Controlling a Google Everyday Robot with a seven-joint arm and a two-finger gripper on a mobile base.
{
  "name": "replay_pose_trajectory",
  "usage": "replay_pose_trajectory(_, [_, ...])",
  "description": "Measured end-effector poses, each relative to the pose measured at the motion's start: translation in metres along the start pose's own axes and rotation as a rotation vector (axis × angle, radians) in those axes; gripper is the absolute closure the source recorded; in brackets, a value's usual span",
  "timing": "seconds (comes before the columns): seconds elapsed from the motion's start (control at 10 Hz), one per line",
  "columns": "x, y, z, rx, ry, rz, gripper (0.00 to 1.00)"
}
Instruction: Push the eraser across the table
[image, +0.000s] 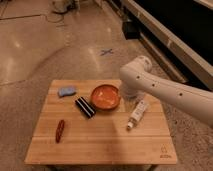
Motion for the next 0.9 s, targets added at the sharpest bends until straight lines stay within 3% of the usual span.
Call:
replay_pose_trajectory(0.5, [-0.064, -0.074, 0.047, 0.004, -0.062, -0.144, 0.35])
replay_pose_trajectory(0.9, [-0.115, -0.127, 0.067, 0.067, -0.14, -0.219, 0.35])
